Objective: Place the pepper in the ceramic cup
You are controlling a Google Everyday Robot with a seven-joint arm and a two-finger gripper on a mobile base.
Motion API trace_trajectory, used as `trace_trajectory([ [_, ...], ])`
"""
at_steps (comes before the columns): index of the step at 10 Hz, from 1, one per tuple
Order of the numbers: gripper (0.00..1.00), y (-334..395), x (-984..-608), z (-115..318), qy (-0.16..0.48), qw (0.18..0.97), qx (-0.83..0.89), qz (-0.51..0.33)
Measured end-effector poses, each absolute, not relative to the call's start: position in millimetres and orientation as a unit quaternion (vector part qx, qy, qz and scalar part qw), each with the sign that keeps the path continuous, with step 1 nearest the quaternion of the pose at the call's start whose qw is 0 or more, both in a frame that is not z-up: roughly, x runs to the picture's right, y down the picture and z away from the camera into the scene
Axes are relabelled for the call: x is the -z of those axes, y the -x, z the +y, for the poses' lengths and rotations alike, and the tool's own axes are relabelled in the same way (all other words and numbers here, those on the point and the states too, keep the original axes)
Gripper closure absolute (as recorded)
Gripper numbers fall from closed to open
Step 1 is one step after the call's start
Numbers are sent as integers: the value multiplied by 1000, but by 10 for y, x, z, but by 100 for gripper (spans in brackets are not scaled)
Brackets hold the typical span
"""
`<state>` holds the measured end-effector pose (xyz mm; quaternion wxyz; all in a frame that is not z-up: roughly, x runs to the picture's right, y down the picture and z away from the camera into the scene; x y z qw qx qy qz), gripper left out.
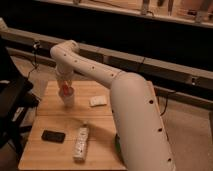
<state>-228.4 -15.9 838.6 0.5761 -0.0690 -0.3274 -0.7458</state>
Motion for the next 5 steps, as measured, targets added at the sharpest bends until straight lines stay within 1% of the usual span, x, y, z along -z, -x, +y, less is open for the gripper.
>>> trace_trajectory([
  [1, 36, 2283, -8380, -147, 70, 577, 745, -328],
  [2, 25, 2278, -8363, -125, 73, 577, 744, -329],
  [3, 20, 2282, -8359, -114, 74, 578, 743, -328],
  [5, 20, 2287, -8342, -105, 71, 580, 741, -330],
])
